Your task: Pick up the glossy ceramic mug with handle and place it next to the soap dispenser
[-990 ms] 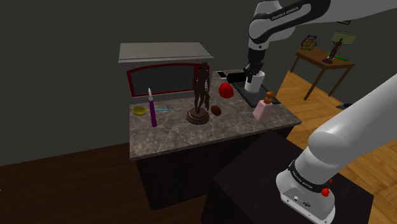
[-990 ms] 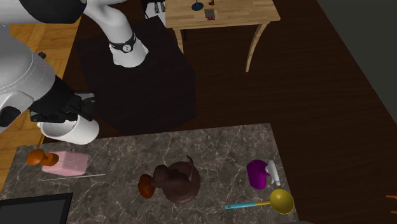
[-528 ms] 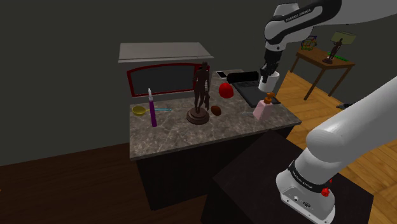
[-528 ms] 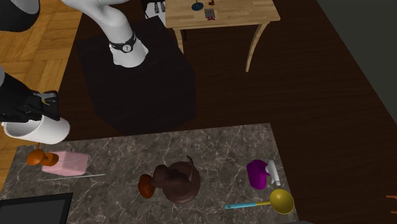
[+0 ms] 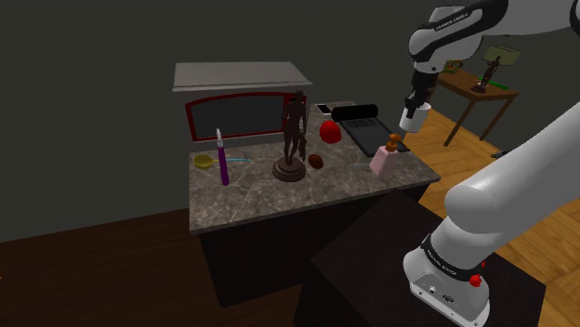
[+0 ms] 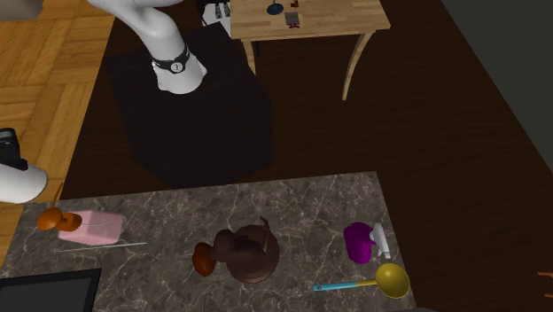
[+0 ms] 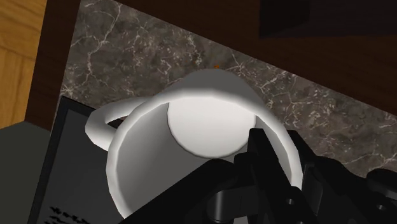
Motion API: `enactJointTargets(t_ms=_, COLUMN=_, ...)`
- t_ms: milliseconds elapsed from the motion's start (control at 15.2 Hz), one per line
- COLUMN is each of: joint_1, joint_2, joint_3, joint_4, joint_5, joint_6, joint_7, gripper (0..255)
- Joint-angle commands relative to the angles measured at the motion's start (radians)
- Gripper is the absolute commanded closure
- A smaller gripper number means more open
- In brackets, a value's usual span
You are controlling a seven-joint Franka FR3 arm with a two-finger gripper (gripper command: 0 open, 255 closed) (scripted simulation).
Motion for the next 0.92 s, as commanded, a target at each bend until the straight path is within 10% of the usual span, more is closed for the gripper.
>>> enactJointTargets(t_ms=0, joint_1=-0.023, joint_2=0.011, joint_3=-0.034, joint_4=0.012, joint_5=-0.004, joint_6=0.006, joint_7=-0.057, gripper=255)
enactJointTargets(t_ms=858, joint_1=-0.164, joint_2=0.258, joint_3=-0.212, joint_4=0.267, joint_5=0.116, joint_6=0.009, joint_7=-0.439, gripper=255)
